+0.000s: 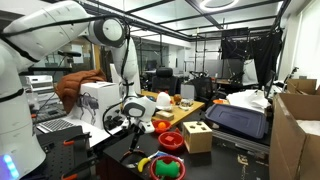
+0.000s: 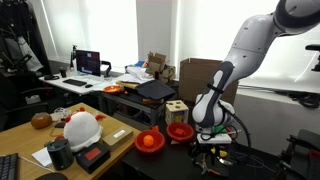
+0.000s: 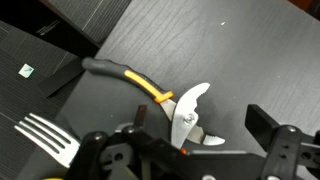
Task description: Put the pliers in the bowl next to the toy box
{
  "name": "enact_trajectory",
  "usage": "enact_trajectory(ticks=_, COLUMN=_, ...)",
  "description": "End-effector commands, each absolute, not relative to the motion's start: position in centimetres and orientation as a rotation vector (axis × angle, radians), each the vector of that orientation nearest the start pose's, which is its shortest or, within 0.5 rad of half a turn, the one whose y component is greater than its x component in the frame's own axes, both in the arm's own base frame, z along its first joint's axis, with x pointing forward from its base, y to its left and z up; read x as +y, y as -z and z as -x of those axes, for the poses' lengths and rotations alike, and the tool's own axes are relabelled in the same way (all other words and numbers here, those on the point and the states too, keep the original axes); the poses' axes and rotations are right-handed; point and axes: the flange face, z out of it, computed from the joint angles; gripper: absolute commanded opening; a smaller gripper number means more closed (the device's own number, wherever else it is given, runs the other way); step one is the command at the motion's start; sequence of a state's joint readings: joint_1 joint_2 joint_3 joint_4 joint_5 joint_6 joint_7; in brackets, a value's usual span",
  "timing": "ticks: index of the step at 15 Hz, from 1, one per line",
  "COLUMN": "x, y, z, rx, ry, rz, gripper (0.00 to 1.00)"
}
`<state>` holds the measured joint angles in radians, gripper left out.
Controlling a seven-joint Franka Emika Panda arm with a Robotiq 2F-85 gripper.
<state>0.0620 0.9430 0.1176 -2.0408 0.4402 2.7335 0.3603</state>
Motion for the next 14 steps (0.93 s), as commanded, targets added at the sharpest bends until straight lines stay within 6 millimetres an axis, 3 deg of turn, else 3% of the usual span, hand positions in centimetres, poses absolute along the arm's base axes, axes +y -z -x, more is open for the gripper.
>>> enact_trajectory(ticks=1, x=8.6, y=4.6, z=-49.7, rx=0.968, ry=-0.472, rz=2.759, gripper=1.0)
enact_trajectory(ticks=11, x=9.1, y=7.3, z=-49.9, rx=0.807, ry=-0.378, rz=2.884, gripper=1.0)
enact_trajectory(ticks=12, x=9.2, y=7.4, z=-49.9, rx=0.764, ry=-0.385, rz=2.893, gripper=0.79)
enact_trajectory(ticks=14, x=9.4, y=7.4, z=-50.0, rx=0.682, ry=-0.368, rz=2.909, gripper=0.68)
